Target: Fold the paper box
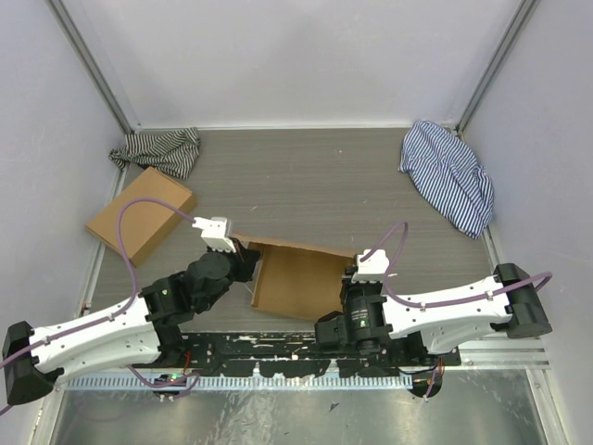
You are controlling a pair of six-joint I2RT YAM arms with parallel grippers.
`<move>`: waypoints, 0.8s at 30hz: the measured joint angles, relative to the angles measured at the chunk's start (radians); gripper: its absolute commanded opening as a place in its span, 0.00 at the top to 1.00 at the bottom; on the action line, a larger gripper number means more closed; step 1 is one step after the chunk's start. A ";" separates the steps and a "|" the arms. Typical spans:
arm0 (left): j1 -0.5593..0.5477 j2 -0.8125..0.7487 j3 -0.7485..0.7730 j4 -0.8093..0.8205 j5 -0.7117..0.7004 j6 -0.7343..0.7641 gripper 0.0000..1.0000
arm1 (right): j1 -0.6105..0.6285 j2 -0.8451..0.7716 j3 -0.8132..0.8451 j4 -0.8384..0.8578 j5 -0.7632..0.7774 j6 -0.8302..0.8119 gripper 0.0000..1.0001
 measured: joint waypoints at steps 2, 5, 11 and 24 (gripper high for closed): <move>-0.002 0.014 0.035 -0.025 -0.001 0.019 0.91 | 0.000 -0.015 0.008 -0.004 0.000 0.002 0.70; -0.002 0.037 0.090 -0.048 -0.008 0.050 0.91 | 0.000 -0.019 0.016 -0.009 0.000 0.001 0.70; -0.002 0.057 0.153 -0.053 -0.031 0.114 0.91 | 0.000 -0.021 0.016 -0.011 0.000 0.007 0.69; -0.005 0.072 0.306 -0.111 -0.064 0.249 0.90 | 0.000 -0.117 -0.007 -0.003 -0.011 0.010 0.69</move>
